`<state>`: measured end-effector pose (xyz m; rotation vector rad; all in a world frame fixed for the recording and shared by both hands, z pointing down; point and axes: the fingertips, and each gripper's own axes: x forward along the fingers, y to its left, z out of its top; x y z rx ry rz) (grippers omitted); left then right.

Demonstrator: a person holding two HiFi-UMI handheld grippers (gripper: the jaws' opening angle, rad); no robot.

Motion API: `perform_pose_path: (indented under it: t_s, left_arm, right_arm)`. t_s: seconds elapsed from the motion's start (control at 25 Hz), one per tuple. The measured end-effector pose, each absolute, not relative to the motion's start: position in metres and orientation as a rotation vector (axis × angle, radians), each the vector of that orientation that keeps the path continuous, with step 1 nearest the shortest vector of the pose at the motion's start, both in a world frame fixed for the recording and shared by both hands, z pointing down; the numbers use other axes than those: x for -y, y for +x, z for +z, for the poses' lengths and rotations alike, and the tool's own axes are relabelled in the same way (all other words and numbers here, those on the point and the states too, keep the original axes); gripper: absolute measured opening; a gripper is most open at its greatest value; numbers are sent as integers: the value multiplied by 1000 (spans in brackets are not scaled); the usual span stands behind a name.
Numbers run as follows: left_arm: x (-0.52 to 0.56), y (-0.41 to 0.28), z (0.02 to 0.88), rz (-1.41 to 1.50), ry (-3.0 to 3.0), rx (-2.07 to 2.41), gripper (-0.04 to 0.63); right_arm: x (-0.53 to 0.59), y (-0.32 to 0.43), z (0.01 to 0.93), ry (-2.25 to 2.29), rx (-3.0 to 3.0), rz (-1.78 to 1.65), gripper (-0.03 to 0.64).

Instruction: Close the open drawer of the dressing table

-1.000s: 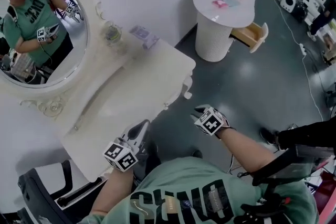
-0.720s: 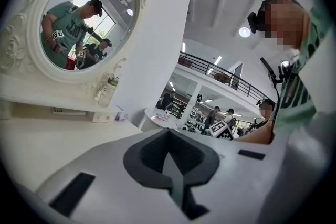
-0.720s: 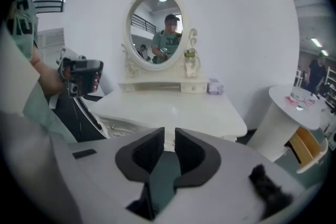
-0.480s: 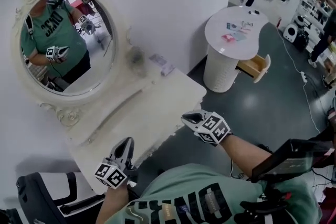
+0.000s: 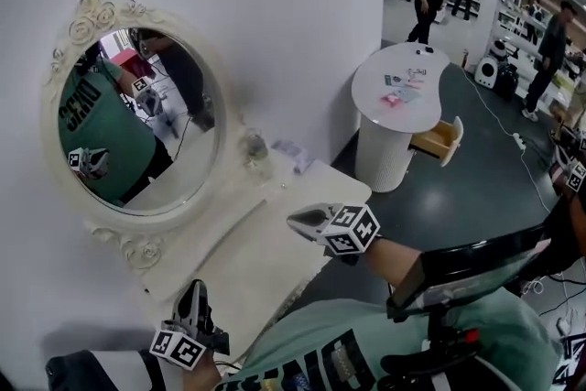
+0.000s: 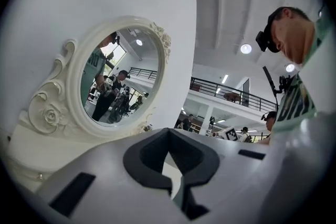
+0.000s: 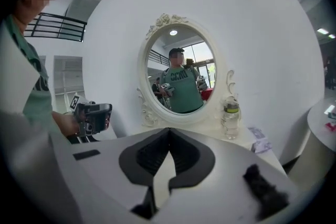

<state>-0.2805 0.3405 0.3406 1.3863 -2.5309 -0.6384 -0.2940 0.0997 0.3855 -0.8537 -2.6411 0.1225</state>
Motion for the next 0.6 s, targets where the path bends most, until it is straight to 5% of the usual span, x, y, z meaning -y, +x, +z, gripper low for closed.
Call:
perform_pose_path:
  t_s: [0.6]
  left_arm:
    - [-341, -265, 349, -708, 875, 2821, -3]
  right_arm:
    - [-118, -349, 368, -1431, 2436, 56, 11]
